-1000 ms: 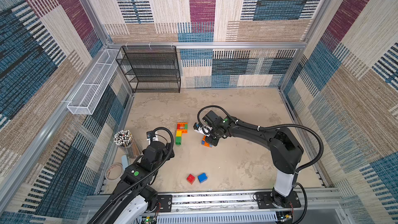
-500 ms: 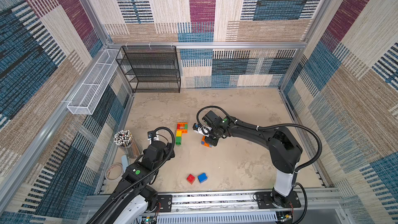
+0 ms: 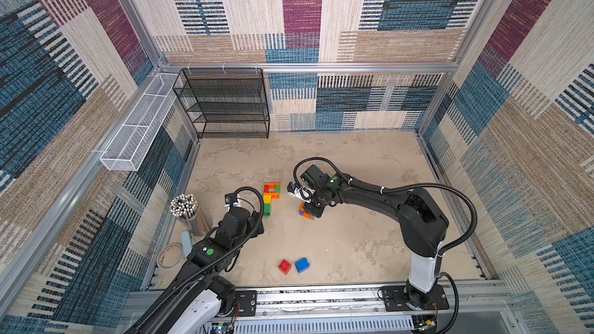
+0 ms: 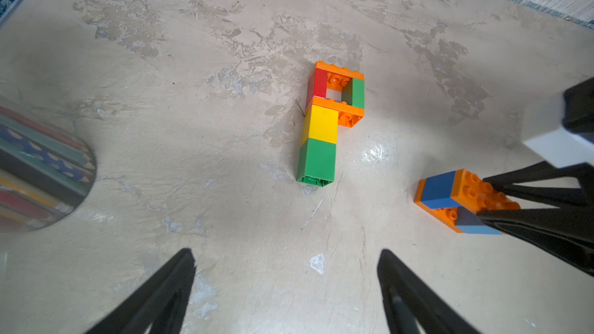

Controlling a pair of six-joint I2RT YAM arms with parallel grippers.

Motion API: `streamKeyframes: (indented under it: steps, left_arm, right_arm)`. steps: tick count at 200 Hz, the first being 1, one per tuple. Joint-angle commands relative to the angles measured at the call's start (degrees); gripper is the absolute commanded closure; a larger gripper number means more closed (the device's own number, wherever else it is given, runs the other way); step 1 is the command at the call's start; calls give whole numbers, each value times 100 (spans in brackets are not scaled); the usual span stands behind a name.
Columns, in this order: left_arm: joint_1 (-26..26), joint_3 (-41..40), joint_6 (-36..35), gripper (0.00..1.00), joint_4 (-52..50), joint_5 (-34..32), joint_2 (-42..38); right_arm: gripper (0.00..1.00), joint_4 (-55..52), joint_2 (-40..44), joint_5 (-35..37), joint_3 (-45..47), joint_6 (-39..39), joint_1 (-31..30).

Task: Assemble the letter p with lego
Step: Assemble the lego brick with the lego brick.

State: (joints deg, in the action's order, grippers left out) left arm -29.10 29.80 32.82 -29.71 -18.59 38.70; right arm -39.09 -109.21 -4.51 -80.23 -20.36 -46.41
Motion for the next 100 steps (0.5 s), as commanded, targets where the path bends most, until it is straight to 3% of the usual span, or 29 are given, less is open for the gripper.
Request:
streamKeyframes:
  steps: [1, 42, 100]
  left_arm:
    - [2, 15, -56, 11, 313, 230, 91]
    - [14, 93, -65, 14, 602, 571, 433]
    - [10, 190, -30, 15, 792, 851, 797]
  right_arm:
    - [82, -314, -110, 110, 154, 151, -3]
    - [77, -252, 68, 110, 97, 10, -6]
    - [56, -86, 285, 6, -28, -91, -4]
